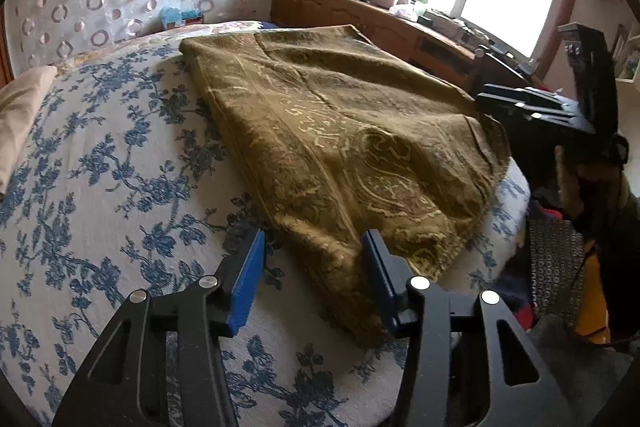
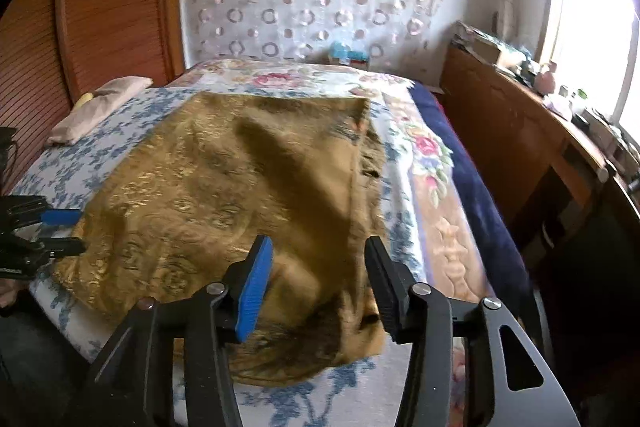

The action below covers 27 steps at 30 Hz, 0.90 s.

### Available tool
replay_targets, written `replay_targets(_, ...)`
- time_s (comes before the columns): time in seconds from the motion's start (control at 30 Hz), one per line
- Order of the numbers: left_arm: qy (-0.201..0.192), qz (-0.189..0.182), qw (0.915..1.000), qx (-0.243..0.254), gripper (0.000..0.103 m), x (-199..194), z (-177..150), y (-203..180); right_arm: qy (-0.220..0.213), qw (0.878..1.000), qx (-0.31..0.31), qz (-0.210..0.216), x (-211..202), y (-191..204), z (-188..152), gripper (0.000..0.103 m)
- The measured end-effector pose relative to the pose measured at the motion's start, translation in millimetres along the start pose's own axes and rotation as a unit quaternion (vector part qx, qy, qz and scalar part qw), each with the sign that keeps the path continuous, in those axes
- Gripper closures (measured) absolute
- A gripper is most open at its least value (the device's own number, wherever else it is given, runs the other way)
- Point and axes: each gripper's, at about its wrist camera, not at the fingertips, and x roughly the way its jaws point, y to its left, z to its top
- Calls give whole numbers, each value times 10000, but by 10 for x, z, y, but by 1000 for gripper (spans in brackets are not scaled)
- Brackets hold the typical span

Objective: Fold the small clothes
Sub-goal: 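Grasp the bundle's edge with the left gripper and lift it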

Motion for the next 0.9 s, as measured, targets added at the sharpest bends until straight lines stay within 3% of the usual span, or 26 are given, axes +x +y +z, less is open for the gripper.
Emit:
replay_targets(0.17, 101, -203, 9997, 74, 75, -2, -8, -41, 174, 9990, -114, 394, 114, 180, -74, 49)
replay_targets(0.23, 125, -237, 9996, 129, 94, -12, 11, -63, 246, 9984, -159, 486, 152, 240, -110, 49)
replay_targets(0.3, 34, -226, 9995, 202, 98, -71, 73, -100, 298, 9974, -206, 621, 173, 288, -122, 49)
replay_targets(0.63, -776, -434, 9958, 239, 100, -343, 722, -248, 167, 9937, -314, 1064, -66, 448, -149, 47)
replay_targets(0.9, -970, -328, 9947, 128, 100, -214, 1105, -152, -47, 9927, -500, 1092, -260, 550, -179, 41)
